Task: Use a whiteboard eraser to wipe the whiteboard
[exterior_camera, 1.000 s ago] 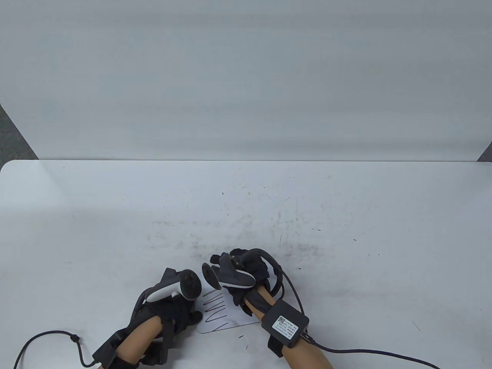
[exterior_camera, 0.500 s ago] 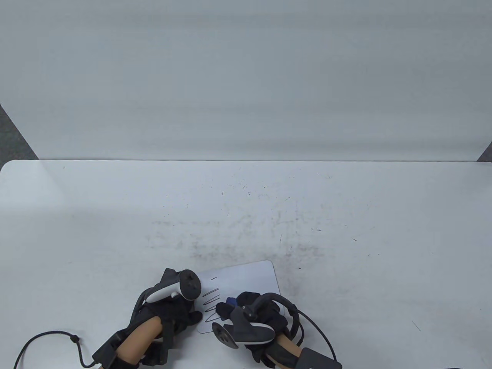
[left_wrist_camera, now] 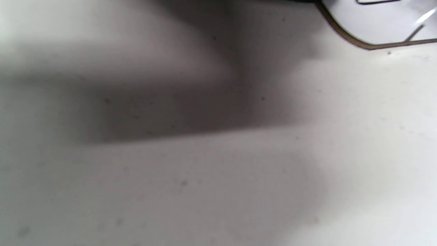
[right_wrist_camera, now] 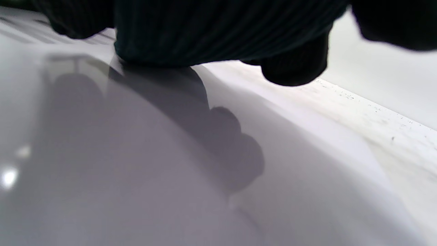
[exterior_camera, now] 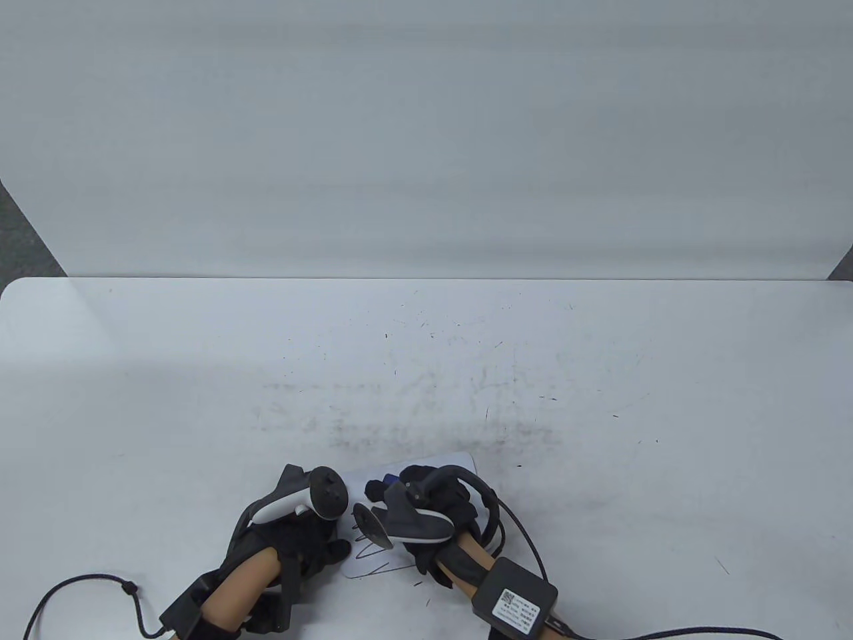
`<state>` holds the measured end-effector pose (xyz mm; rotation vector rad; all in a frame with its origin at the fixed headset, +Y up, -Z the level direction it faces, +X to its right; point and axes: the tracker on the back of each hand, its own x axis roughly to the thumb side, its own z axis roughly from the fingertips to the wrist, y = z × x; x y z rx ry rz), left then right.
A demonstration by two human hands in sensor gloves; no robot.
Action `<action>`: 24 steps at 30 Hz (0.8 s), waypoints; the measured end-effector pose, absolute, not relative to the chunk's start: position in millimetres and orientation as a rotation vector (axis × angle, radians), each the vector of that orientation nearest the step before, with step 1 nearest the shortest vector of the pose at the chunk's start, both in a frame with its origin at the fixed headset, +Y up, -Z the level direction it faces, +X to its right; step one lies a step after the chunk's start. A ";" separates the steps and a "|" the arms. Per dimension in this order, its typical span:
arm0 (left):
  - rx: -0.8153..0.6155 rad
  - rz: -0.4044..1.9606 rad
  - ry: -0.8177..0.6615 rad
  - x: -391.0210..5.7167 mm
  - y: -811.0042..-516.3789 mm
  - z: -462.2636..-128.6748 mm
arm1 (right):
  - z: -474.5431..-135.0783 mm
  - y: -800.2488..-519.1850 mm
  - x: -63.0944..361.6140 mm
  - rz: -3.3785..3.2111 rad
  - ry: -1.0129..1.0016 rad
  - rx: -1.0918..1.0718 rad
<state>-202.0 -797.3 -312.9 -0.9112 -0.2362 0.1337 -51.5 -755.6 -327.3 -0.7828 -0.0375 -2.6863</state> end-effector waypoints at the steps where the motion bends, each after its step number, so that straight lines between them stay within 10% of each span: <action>1: -0.913 0.135 -0.236 -202.1 -797.3 -313.0 | -336.1 -755.1 -55.4 -2.695 -0.033 -0.759; 10: -0.909 0.129 -0.235 -202.4 -797.3 -313.0 | -336.2 -751.1 -67.9 -2.692 -0.007 -0.752; 24: -0.879 0.149 -0.235 -204.4 -798.4 -312.3 | -224.4 -748.4 -40.7 -2.600 -0.049 -0.951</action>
